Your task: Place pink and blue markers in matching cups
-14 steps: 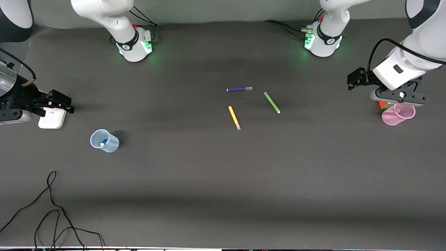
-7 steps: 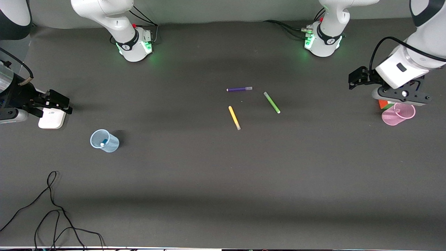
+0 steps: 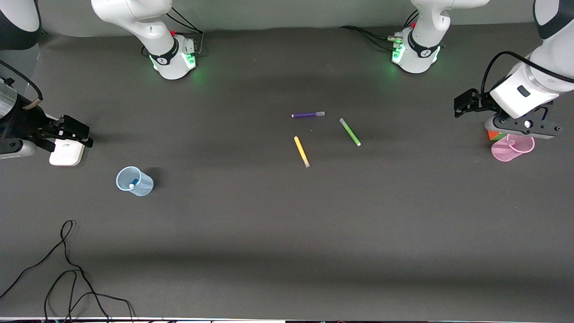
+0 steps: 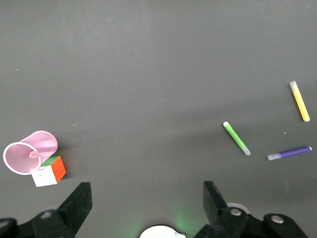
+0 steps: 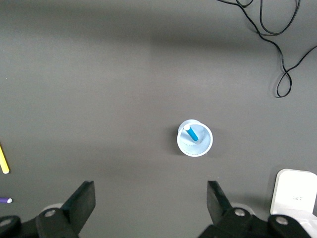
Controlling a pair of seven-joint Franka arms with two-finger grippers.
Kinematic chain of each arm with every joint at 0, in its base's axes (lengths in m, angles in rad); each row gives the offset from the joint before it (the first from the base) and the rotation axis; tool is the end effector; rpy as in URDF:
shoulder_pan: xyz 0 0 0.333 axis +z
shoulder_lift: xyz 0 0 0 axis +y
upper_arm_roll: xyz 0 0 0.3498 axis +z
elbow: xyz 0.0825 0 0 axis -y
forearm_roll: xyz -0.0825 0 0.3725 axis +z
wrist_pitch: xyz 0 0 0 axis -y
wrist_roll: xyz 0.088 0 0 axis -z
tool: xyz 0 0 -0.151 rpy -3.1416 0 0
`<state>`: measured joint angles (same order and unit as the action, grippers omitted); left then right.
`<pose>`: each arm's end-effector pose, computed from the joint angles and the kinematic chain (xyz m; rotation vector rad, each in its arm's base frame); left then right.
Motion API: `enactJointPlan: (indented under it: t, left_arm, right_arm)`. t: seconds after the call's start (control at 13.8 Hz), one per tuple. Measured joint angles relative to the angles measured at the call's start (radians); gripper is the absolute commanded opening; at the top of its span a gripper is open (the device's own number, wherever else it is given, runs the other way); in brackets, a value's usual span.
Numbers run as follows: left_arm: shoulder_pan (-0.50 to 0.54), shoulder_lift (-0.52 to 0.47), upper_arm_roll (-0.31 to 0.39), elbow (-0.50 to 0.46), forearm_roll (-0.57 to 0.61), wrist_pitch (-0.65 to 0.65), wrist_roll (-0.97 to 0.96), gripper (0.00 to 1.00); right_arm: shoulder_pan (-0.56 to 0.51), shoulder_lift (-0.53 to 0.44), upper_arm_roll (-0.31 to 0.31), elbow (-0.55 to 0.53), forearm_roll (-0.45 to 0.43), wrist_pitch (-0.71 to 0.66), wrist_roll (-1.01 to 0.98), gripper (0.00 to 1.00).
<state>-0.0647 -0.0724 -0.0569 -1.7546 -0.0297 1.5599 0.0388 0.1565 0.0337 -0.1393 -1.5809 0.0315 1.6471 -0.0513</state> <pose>0.5009 -0.0667 0.5678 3.1054 -0.2466 -0.1924 0.5626 0.0155 0.5981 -3.1132 -0.1040 -0.0518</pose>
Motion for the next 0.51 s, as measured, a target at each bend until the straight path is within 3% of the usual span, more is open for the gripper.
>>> enactJointPlan:
  t: [0.51]
  left_arm:
    - [0.0,0.009,0.003,0.001,0.003,0.0,0.0,1.0]
  right_arm:
    - [0.0,0.007,0.0,0.0,0.0,0.0,0.0,1.0]
